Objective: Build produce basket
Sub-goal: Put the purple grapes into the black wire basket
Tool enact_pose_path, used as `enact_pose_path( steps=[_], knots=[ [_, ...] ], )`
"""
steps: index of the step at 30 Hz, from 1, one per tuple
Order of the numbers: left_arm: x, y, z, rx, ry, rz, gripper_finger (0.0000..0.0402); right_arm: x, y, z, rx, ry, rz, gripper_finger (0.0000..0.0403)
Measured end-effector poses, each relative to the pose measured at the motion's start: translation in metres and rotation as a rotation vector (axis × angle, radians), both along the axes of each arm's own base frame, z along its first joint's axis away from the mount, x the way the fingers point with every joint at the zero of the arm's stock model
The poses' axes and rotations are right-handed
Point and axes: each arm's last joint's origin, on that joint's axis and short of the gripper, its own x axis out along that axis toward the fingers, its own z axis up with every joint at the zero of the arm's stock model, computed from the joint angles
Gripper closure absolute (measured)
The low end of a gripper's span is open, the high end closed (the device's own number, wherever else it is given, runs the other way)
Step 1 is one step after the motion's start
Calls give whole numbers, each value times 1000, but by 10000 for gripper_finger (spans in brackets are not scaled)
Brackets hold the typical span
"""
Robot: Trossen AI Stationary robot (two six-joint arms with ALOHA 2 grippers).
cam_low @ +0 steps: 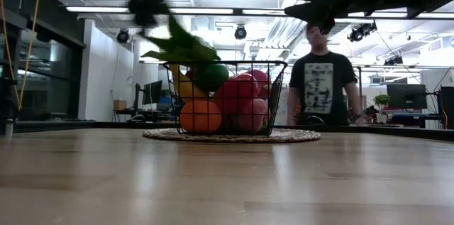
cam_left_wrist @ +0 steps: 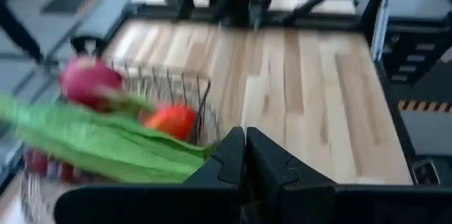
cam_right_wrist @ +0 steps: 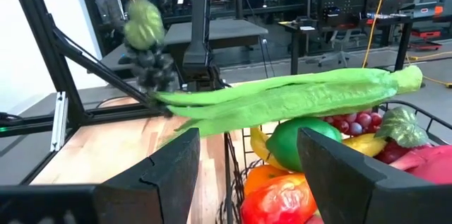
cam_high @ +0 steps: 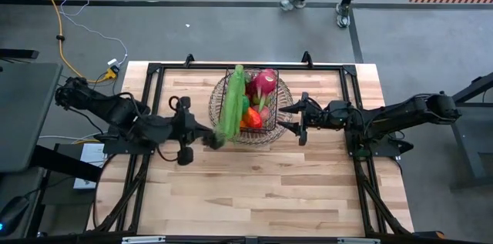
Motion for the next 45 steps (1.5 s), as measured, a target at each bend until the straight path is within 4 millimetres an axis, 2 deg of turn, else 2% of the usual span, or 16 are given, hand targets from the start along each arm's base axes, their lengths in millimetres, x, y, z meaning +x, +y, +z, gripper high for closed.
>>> enact_pose_path(
  steps=[9,20,34,40,45],
  knots=[
    [13,-2,21,77,-202,-107,401,0,0,-1,0,7,0,174],
    [17,6,24,72,-231,-116,401,0,0,-1,0,6,-1,174],
    [5,13,37,78,-314,-86,401,0,0,-1,0,6,-2,174],
    [19,25,40,122,-361,-68,401,0,0,-1,0,6,-2,174],
    [36,37,47,118,-479,-160,401,0,0,-1,0,7,-2,174]
  ],
)
